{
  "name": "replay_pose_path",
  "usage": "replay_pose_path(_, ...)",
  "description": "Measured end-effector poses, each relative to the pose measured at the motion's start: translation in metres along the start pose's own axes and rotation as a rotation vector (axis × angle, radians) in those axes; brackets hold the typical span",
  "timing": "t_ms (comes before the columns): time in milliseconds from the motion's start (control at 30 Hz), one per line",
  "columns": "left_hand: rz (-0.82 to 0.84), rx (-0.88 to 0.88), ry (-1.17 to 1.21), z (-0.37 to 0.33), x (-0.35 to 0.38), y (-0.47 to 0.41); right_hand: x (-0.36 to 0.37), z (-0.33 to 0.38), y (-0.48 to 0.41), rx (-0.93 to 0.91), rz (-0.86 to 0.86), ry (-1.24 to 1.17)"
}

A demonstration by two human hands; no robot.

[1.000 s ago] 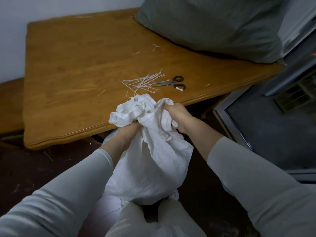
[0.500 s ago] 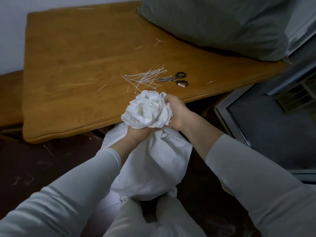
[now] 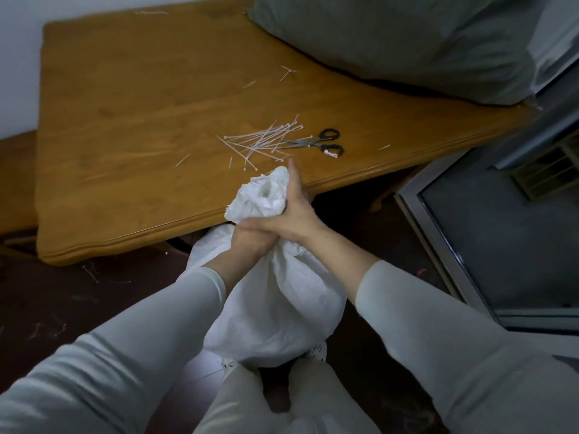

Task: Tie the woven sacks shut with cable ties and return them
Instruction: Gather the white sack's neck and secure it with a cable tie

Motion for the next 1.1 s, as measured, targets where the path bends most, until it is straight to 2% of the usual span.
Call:
replay_pose_path(133,-0.051,0.028,-0.005,-0.013,-0.002,-0.001,-0.001,-0.006,-0.010,0.030,-0.354,-0.177)
replay_pose_path(267,-0.026,0.013,0.234,-0.005,0.000,0.002,-0.006,-0.014,-0.015,0.253,-0.492,-0.498)
replay_pose_path(300,-0.032,0.036,0.259,0.001,0.000,0.004,-0.005,-0.016,-0.014,0.316,-0.509,-0.592)
replay_pose_path(433,-0.031,0.070,-0.058,0.027,0.003,0.018,0.003,-0.025,-0.006,0.525,-0.514,-0.832)
replay_pose_path(567,0.038,-0.011,0.119,0.038,0.024,0.012,0.011,-0.028,-0.004,0.630,-0.490,-0.894)
replay_pose_path(633,-0.007,-0.042,0.251,0.036,0.031,0.004,0.010,-0.034,-0.004,0.667,-0.486,-0.922)
replay_pose_path(733,-0.073,-0.143,0.246,0.033,0.039,-0.001,0.007,-0.042,-0.011,0.681,-0.498,-0.927)
replay_pose_path(800,-0.075,-0.156,0.211,0.036,0.044,-0.005,0.005,-0.044,-0.019,0.606,-0.518,-0.867)
replay_pose_path(867,-0.087,-0.150,0.251,0.040,0.043,-0.010,0.003,-0.041,-0.028,0.453,-0.427,-0.746)
replay_pose_path(967,-0.187,-0.247,0.589,0.047,0.029,-0.012,-0.004,-0.044,-0.027,0.254,-0.004,-0.785)
replay_pose_path(1000,-0.220,-0.275,0.642,0.050,0.026,-0.011,-0.009,-0.054,-0.022,0.219,0.108,-0.697)
replay_pose_path(1033,-0.233,-0.304,0.673,0.052,0.024,-0.011,-0.011,-0.066,-0.015,0.198,0.194,-0.526)
replay_pose_path(1100,-0.227,-0.363,0.760,0.055,0.025,-0.010,-0.002,-0.092,0.000,0.198,0.299,-0.026)
Point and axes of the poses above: each hand's wrist, its own y-axis away from the middle knuckle, its own x-axis out of the palm, z = x × y, the point moved 4 cm from there along -y, towards the middle knuckle, and after that the axes turned 7 degrees about y, right-handed, at the moved point
